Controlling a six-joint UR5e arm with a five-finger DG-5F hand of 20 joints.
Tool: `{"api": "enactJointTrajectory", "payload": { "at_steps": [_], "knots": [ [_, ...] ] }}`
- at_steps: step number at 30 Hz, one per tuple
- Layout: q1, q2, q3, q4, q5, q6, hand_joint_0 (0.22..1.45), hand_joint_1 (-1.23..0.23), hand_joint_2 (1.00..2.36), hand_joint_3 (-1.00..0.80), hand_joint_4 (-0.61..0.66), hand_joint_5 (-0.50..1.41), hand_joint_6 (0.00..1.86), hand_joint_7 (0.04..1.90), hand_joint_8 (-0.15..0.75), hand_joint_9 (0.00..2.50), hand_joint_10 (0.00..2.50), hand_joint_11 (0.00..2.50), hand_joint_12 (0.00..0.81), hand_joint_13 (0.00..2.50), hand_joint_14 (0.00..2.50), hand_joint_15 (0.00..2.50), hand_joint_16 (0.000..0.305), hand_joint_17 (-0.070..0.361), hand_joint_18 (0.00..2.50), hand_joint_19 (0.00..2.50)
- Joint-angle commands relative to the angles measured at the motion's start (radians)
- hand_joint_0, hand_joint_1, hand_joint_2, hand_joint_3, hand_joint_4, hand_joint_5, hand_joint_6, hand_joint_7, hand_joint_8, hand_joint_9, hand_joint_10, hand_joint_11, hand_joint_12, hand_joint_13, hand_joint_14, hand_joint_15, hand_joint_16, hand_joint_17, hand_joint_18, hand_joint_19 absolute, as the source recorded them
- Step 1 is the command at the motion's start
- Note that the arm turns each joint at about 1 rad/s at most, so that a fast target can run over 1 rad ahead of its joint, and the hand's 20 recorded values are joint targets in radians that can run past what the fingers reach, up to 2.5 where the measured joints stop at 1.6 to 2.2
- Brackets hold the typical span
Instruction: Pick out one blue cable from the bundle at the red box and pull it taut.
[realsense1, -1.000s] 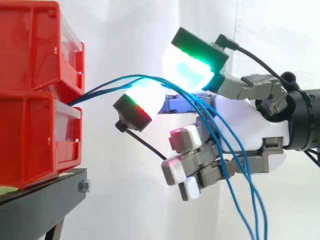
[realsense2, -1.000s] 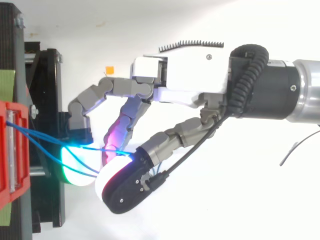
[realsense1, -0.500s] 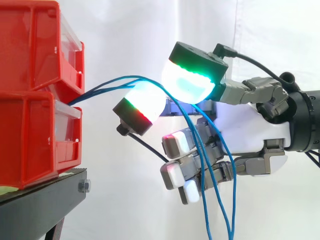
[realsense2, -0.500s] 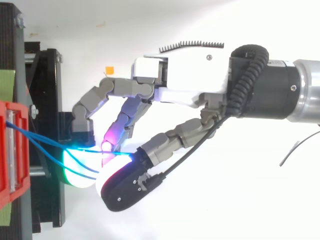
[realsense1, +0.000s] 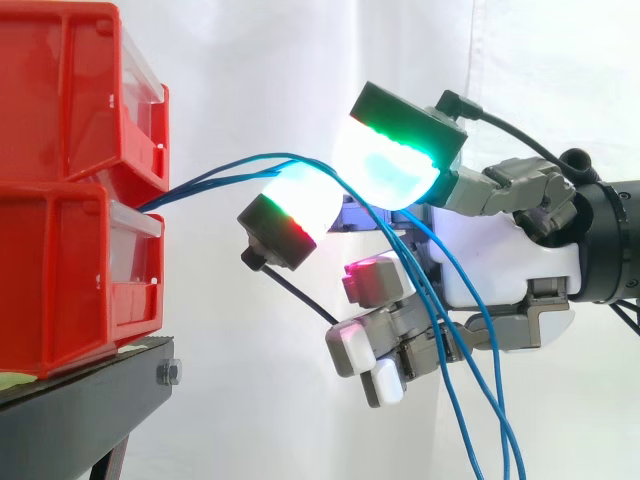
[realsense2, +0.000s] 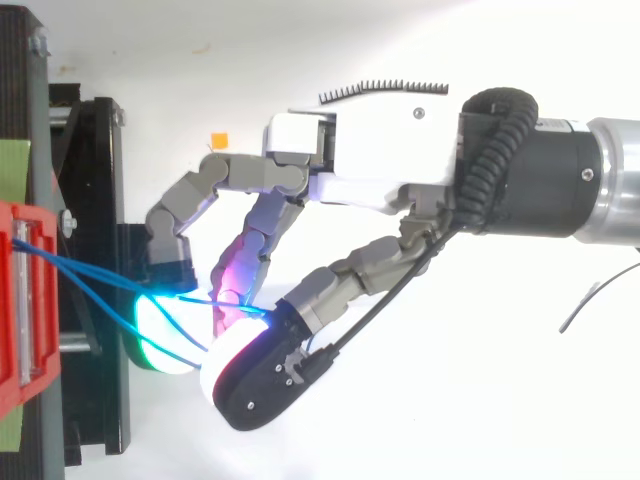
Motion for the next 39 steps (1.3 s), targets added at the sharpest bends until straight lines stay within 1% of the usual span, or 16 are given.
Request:
{"api": "enactJointTrajectory", "payload": {
  "at_steps": [1,2,4,9,17,20,22,29,33,34,39],
  "knots": [
    [0.001,0.0,0.0,0.001,-0.001,-0.001,0.62,-0.9,1.0,-0.5,-0.22,-0.09,0.95,0.98,0.212,1.23,0.03,0.86,0.284,0.96,0.03,0.68,0.043,0.096,0.78,0.78],
    [0.001,0.0,0.0,0.001,0.0,0.0,0.61,-0.9,1.0,-0.5,-0.21,-0.09,0.95,0.96,0.216,1.24,0.03,0.86,0.289,0.97,0.03,0.69,0.043,0.097,0.78,0.77],
    [0.001,-0.001,0.0,0.001,0.0,0.0,0.57,-0.89,1.0,-0.5,-0.17,-0.09,0.94,0.91,0.217,1.25,0.03,0.86,0.295,0.97,0.03,0.69,0.044,0.099,0.79,0.79],
    [-0.001,0.0,0.0,-0.001,0.0,0.0,0.5,-0.86,1.0,-0.5,-0.15,-0.07,0.92,0.87,0.227,1.28,0.03,0.84,0.303,0.99,0.03,0.68,0.047,0.106,0.81,0.78],
    [-0.001,0.0,0.0,-0.001,-0.001,0.0,0.48,-0.9,1.0,-0.5,-0.14,-0.06,0.91,0.85,0.235,1.31,0.03,0.84,0.312,1.01,0.03,0.68,0.049,0.11,0.83,0.78],
    [-0.003,0.0,0.0,-0.001,-0.001,0.0,0.45,-0.88,1.0,-0.5,-0.13,-0.05,0.9,0.84,0.237,1.32,0.03,0.82,0.315,1.02,0.03,0.68,0.051,0.114,0.84,0.79],
    [-0.001,0.0,0.0,-0.001,-0.001,0.0,0.44,-0.81,1.0,-0.5,-0.13,-0.05,0.89,0.79,0.239,1.35,0.03,0.81,0.319,1.03,0.03,0.67,0.052,0.117,0.85,0.78],
    [-0.001,0.0,0.0,-0.001,0.0,0.0,0.43,-0.68,1.0,-0.5,-0.13,-0.05,0.85,0.83,0.239,1.35,0.03,0.79,0.326,1.03,0.03,0.67,0.054,0.121,0.86,0.78],
    [-0.001,0.0,0.0,-0.001,-0.001,0.0,0.45,-0.58,1.0,-0.5,-0.16,-0.05,0.85,0.83,0.232,1.37,0.03,0.79,0.318,1.03,0.03,0.67,0.052,0.116,0.85,0.78],
    [-0.001,0.0,0.0,-0.001,-0.001,0.0,0.46,-0.53,1.0,-0.5,-0.17,-0.05,0.85,0.84,0.232,1.38,0.03,0.79,0.318,1.03,0.03,0.68,0.051,0.115,0.84,0.78],
    [0.001,0.0,0.0,0.002,0.0,0.0,0.48,-0.46,1.0,-0.5,-0.2,-0.05,0.84,0.86,0.22,1.41,0.03,0.78,0.308,1.07,0.02,0.68,0.049,0.111,0.83,0.8]
  ]
}}
